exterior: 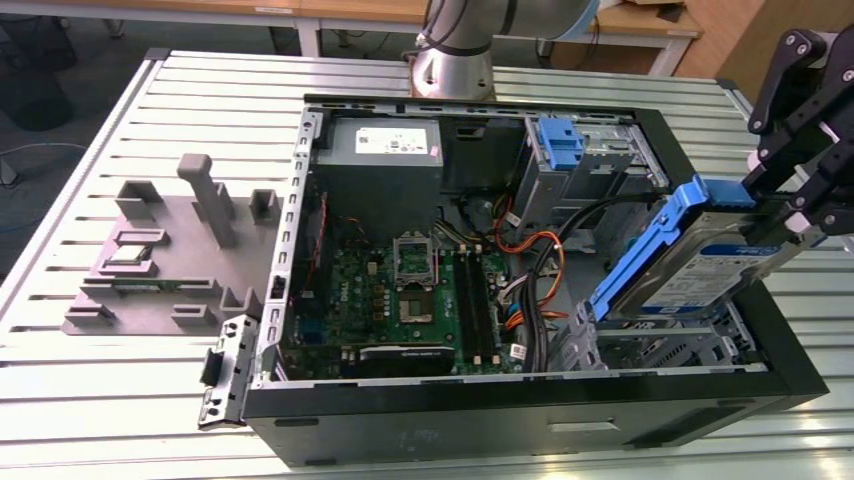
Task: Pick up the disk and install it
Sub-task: 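Insert the disk into the insertion slot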
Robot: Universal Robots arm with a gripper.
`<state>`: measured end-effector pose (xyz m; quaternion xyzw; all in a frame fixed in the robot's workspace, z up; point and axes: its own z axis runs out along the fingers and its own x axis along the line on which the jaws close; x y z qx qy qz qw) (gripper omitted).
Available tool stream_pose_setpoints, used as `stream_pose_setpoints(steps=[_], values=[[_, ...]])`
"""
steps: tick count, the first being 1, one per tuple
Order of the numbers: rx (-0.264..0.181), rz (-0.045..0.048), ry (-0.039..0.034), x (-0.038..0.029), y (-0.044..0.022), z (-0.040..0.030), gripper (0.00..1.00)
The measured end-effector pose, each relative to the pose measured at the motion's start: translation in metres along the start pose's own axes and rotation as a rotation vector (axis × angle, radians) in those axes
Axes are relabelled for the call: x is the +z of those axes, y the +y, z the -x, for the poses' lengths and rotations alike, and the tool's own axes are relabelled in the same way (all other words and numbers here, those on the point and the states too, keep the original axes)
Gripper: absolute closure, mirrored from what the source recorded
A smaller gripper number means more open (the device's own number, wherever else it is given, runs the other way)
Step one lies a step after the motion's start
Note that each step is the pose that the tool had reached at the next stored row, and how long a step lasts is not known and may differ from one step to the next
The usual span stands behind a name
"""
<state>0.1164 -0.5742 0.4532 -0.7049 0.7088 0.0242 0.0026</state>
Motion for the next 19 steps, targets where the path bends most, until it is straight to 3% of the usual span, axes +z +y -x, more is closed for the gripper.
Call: stream_pose_setpoints(steps=[19], values=[[0.000, 0.0000, 0.0003, 0.0020, -0.0001, -0.0001, 0.65]])
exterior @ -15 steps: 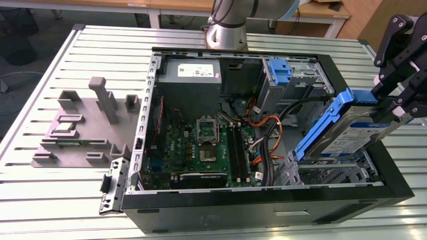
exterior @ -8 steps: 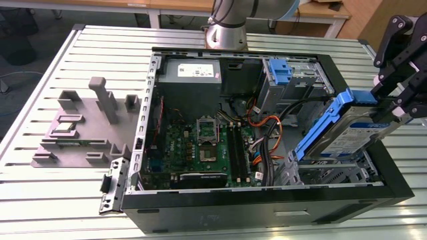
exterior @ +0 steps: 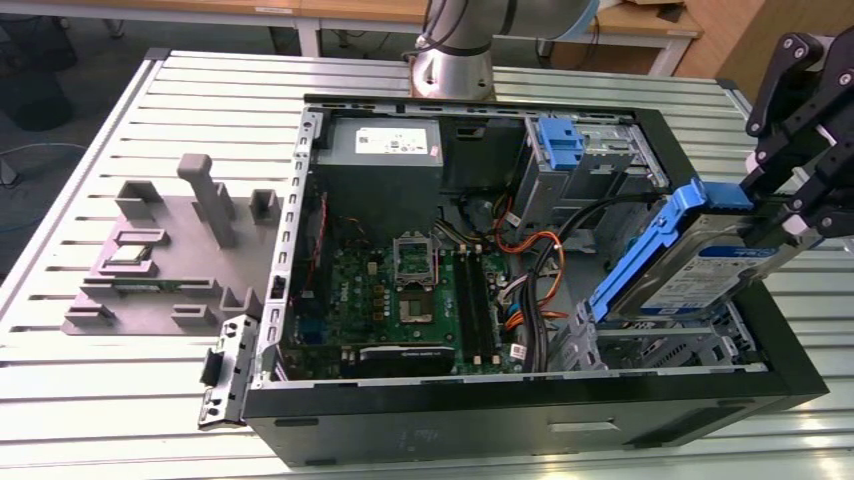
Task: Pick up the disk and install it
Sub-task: 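Insert the disk into the insertion slot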
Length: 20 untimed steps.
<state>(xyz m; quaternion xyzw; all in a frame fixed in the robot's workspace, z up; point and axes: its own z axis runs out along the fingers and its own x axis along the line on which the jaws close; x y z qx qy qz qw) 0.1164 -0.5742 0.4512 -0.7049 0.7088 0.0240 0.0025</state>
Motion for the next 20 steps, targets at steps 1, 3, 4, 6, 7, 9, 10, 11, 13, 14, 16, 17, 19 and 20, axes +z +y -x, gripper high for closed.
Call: stream_pose_setpoints(steps=[1, 3, 4, 6, 7, 9, 10, 11, 13, 14, 16, 17, 19, 20], values=[[0.000, 0.0000, -0.0001, 0.0001, 0.0000, 0.0000, 0.65], [0.000, -0.0001, -0.0002, 0.0001, 0.0001, 0.0000, 0.65], [0.000, -0.0001, -0.0002, 0.0002, 0.0002, 0.0000, 0.65], [0.000, -0.0002, -0.0004, 0.0006, 0.0003, 0.0000, 0.65], [0.000, -0.0003, -0.0003, 0.0007, 0.0004, 0.0000, 0.65], [0.000, -0.0004, -0.0001, 0.0009, 0.0007, 0.0000, 0.65], [0.000, -0.0004, -0.0001, 0.0009, 0.0008, 0.0000, 0.65], [0.000, -0.0005, -0.0002, 0.0011, 0.0008, 0.0000, 0.65], [0.000, -0.0008, -0.0003, 0.0017, 0.0009, 0.0000, 0.65], [0.000, -0.0010, -0.0002, 0.0019, 0.0010, 0.0000, 0.65], [0.000, -0.0015, -0.0001, 0.0027, 0.0010, 0.0000, 0.65], [0.000, -0.0020, 0.0000, 0.0033, 0.0010, -0.0001, 0.65], [0.000, -0.0026, -0.0001, 0.0046, 0.0010, -0.0001, 0.65], [0.000, -0.0028, -0.0001, 0.0053, 0.0010, -0.0002, 0.65]])
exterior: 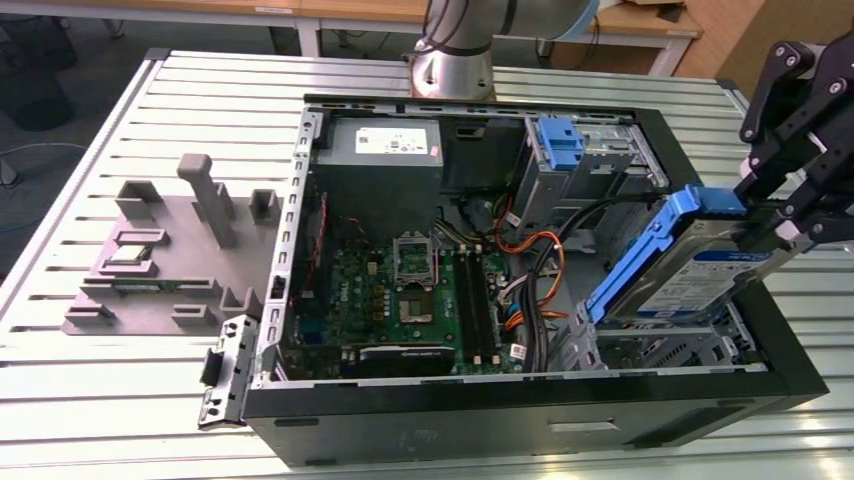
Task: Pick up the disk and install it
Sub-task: 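Insert the disk into the insertion slot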
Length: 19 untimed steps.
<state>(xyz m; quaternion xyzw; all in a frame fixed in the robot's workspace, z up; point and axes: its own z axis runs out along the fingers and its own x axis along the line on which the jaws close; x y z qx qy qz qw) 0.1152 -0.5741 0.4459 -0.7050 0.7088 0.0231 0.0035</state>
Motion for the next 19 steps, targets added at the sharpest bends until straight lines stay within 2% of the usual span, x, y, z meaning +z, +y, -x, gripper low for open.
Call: stream_pose_setpoints(steps=[8, 19], values=[[0.000, -0.0012, 0.0002, 0.0069, 0.0002, -0.0003, 0.65], [0.000, -0.0014, 0.0015, 0.0247, -0.0002, -0.0009, 0.65]])
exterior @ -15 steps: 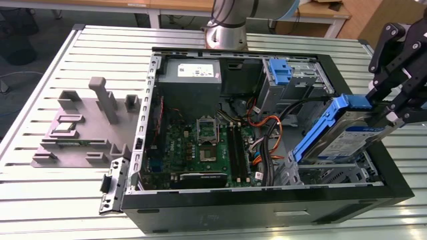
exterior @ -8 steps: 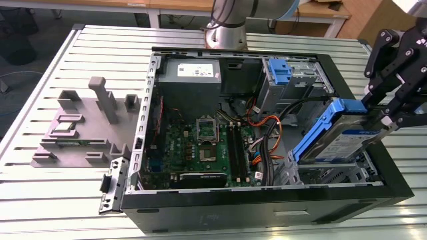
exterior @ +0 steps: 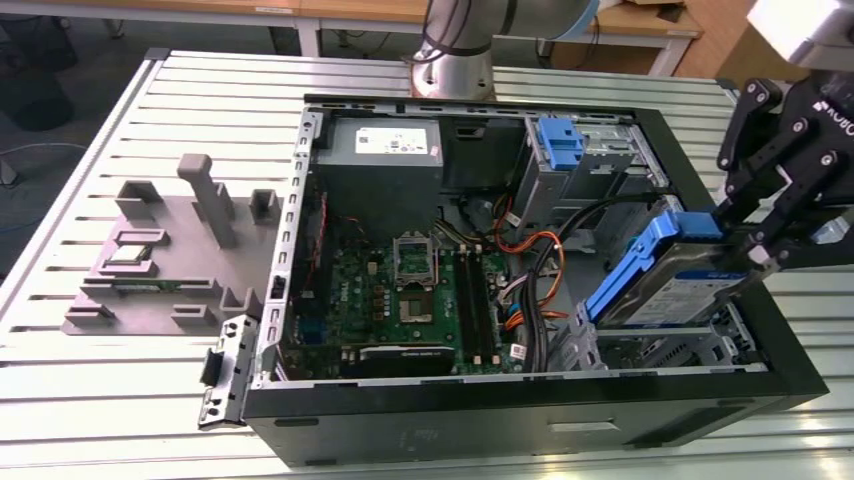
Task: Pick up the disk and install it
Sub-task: 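Insert the disk into the insertion slot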
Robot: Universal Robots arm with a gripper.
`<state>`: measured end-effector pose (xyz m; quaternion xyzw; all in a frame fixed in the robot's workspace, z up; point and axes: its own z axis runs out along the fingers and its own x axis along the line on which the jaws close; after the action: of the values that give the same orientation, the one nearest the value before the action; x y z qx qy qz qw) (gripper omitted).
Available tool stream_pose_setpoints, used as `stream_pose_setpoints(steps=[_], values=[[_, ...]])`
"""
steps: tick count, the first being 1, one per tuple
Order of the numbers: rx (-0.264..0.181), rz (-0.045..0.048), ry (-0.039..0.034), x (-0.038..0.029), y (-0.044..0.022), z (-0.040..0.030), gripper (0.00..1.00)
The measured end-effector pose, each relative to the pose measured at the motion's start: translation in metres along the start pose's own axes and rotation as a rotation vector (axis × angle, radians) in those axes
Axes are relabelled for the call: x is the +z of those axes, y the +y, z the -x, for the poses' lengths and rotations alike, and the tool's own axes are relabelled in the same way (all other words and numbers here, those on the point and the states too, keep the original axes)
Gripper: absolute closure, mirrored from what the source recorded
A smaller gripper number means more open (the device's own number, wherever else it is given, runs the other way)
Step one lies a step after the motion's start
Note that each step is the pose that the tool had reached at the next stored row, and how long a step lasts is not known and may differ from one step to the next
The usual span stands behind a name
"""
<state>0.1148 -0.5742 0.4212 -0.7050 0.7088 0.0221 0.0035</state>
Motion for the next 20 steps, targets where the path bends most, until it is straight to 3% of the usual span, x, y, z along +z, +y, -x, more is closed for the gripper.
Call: stream_pose_setpoints(steps=[20], values=[[0.000, 0.0000, 0.0002, 0.0355, -0.0008, -0.0013, 0.65]])
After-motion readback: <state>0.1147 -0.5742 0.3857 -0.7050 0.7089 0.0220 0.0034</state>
